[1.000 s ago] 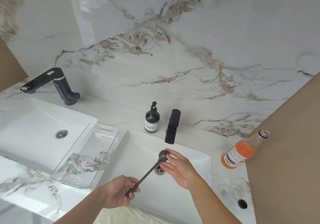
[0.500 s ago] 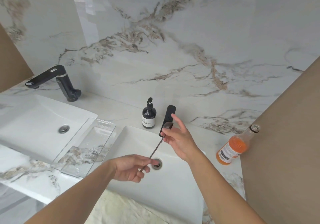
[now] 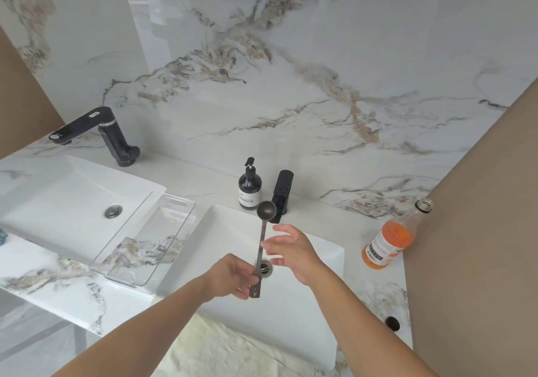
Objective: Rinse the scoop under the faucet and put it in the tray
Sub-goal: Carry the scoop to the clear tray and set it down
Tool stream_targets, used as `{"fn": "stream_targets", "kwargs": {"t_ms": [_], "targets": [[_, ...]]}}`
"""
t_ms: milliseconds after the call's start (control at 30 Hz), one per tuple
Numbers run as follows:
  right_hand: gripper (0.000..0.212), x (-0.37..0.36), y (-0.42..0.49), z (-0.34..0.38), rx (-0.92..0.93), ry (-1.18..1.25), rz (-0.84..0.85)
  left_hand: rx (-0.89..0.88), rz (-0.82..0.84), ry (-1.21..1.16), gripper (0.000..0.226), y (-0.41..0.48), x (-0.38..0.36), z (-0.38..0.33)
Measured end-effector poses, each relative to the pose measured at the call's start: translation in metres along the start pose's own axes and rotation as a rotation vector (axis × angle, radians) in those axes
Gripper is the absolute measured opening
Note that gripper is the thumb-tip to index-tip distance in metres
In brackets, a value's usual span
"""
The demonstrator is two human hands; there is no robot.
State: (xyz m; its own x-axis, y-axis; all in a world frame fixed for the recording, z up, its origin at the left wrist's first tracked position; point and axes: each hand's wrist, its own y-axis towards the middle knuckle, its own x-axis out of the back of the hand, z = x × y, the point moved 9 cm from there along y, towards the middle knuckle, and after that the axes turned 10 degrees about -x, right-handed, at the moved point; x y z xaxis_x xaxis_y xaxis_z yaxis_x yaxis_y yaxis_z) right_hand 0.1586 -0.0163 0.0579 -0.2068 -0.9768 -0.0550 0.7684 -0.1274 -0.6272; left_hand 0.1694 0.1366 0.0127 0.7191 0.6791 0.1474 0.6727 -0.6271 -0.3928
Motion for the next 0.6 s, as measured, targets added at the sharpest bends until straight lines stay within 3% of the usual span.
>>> {"fn": "stream_targets", "kwargs": {"t_ms": [167, 267, 367, 433, 533, 600], "targets": [[0.073, -0.004, 0.003, -0.023, -0.108, -0.194, -0.077, -0.005, -0.102, -0.003, 0.011, -0.008, 0.019, 0.011], [0.097, -0.019, 0.007, -0.029, -0.146, -0.120, 0.024, 0.012, -0.145, 0.005, 0.016, -0.017, 0.030, 0.020], [0.105, -0.031, 0.009, -0.032, -0.183, -0.117, 0.059, 0.037, -0.149, 0.010, 0.021, -0.025, 0.038, 0.027], [0.092, -0.040, 0.012, -0.034, -0.183, -0.134, 0.077, 0.046, -0.149, 0.016, 0.021, -0.028, 0.045, 0.030], [0.053, -0.068, 0.017, -0.036, -0.153, -0.132, 0.178, 0.046, -0.137, 0.029, 0.021, -0.030, 0.055, 0.032], [0.031, -0.082, 0.023, -0.032, -0.093, -0.141, 0.147, 0.052, -0.102, 0.040, 0.017, -0.030, 0.061, 0.036]]}}
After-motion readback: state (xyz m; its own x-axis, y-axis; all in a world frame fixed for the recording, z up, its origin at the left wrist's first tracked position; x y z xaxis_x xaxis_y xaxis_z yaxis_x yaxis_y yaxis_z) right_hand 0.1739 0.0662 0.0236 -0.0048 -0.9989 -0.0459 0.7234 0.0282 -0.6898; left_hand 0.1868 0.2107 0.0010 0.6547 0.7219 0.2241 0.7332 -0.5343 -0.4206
